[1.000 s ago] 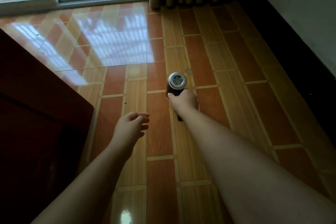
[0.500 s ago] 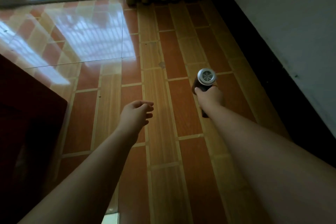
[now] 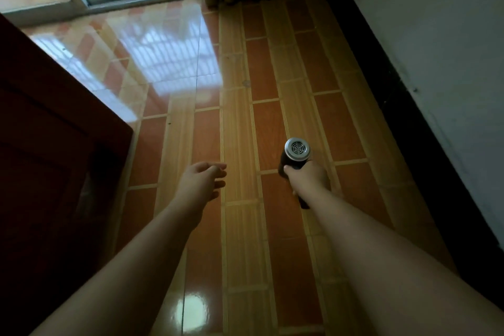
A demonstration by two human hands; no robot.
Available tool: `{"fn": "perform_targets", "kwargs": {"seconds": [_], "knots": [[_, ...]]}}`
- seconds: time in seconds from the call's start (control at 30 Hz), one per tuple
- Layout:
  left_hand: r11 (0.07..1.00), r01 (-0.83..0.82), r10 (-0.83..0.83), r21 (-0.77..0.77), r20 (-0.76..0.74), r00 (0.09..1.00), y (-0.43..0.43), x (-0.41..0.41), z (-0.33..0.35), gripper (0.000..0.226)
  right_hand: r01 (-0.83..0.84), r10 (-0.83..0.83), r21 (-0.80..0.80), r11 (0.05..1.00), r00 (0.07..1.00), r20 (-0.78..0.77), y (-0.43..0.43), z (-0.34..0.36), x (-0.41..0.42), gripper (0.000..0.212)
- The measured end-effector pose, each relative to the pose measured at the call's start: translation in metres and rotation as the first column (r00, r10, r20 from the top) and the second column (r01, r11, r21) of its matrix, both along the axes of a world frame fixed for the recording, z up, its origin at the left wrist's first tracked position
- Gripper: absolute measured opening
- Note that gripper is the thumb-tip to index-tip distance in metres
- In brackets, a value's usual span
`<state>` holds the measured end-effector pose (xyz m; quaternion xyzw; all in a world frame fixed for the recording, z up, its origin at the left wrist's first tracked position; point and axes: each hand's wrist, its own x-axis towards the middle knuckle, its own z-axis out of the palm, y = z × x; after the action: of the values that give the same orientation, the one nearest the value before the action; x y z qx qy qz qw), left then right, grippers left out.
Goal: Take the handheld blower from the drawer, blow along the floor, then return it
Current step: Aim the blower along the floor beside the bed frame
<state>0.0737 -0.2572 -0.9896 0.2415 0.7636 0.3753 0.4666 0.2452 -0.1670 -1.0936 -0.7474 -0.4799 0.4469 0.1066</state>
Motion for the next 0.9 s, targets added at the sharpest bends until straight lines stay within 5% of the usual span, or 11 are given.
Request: {"fn": "perform_targets", "kwargs": {"seconds": [0.33,0.67,0.9], "knots": [[0.998,-0.043,0.039,0.045,0.073,0.997,-0.064,-0.016,-0.042,0.019,-0.08,0.063,0.124,0.989,0.989,0.134,-0.001,0.003,0.004,0.037],[0.998,-0.051,0.05,0.033,0.016,0.999,-0.101,-0.039,-0.039,0.018,-0.051,0.051,0.048,0.998,0.999,0.0,-0.077,0.014,-0.031,0.035],[1.0,-0.024,0.024,-0.004,-0.015,1.0,-0.162,-0.048,-0.034,0.019,-0.299,0.3,0.058,0.953,0.954,-0.015,-0.17,0.025,-0.082,0.041]]}}
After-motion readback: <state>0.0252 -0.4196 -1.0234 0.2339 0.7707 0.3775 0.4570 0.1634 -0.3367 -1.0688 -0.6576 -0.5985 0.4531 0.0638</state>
